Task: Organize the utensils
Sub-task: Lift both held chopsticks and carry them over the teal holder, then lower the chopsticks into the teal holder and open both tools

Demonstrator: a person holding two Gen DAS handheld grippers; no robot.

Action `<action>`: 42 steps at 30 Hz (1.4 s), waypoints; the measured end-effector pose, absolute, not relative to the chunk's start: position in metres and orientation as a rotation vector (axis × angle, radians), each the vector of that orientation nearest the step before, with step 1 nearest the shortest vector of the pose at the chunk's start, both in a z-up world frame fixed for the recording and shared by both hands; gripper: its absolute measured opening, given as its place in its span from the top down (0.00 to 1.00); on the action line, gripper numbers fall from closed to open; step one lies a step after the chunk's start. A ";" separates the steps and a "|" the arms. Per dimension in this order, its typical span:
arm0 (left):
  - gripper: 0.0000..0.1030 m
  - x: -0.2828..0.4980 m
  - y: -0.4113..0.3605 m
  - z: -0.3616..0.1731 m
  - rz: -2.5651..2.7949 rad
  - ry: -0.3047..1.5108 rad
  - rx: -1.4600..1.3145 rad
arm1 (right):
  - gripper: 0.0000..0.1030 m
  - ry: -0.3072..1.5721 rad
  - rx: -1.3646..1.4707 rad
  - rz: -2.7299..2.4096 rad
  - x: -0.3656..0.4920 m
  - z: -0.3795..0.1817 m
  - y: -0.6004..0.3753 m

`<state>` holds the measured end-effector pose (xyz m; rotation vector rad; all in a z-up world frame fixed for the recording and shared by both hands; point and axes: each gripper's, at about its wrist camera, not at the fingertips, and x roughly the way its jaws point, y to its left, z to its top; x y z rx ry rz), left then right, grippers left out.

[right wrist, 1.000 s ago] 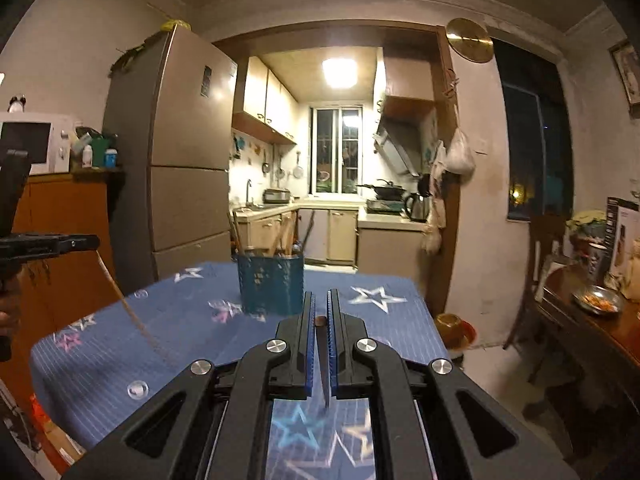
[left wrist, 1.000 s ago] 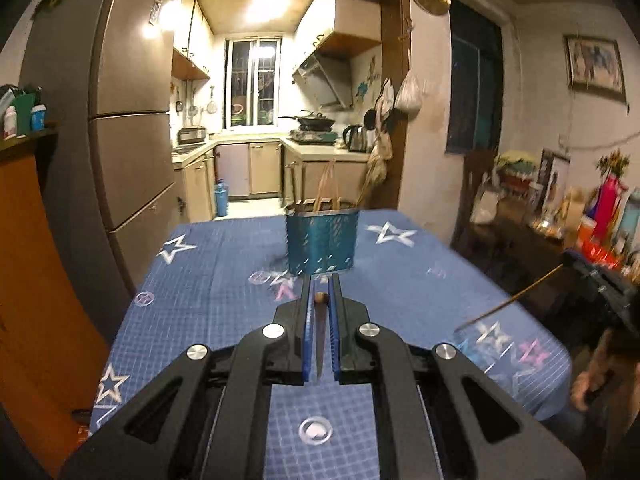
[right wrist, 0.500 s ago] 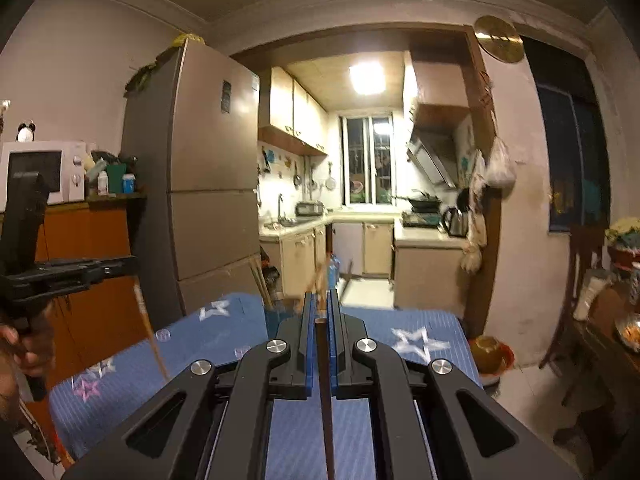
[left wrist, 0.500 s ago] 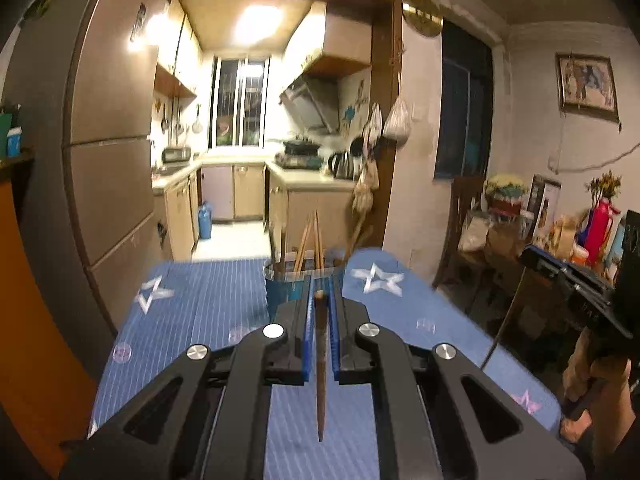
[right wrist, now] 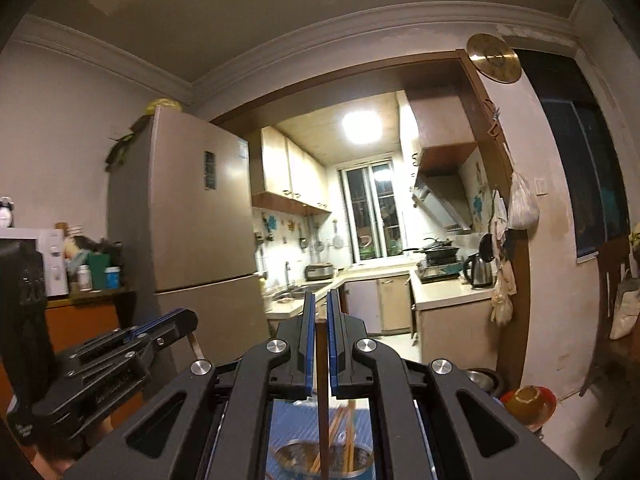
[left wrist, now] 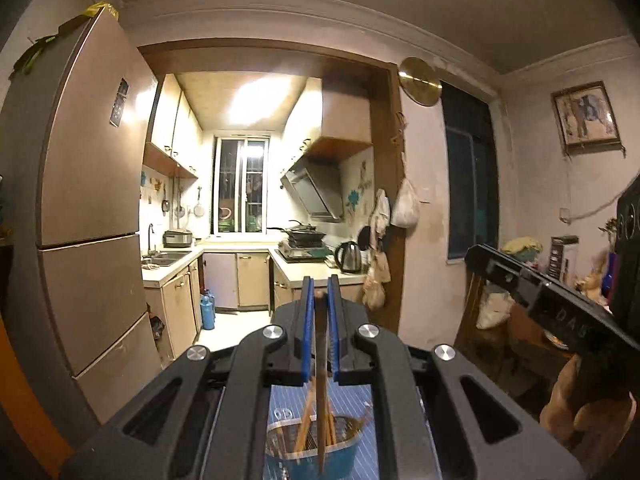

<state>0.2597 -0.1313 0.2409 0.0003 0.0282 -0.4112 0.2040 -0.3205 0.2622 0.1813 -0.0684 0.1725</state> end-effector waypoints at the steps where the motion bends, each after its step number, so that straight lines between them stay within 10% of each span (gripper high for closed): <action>1: 0.95 0.272 -0.132 0.239 -0.412 0.030 -0.009 | 0.93 -0.064 0.191 0.166 0.216 0.260 -0.321; 27: 0.95 0.395 -0.114 0.134 -0.253 0.256 0.014 | 0.93 0.180 0.189 0.045 0.359 0.147 -0.314; 30: 0.94 0.402 -0.109 0.131 -0.256 0.303 -0.010 | 0.58 0.199 0.179 0.028 0.360 0.142 -0.317; 32: 0.80 0.403 -0.099 0.132 -0.261 0.323 -0.042 | 0.41 0.162 0.193 0.006 0.351 0.144 -0.325; 34: 0.46 0.398 -0.089 0.138 -0.238 0.292 -0.063 | 0.41 0.145 0.214 0.000 0.344 0.148 -0.334; 42: 0.46 0.373 -0.078 0.157 -0.143 0.216 -0.037 | 0.41 0.129 0.208 -0.016 0.313 0.153 -0.349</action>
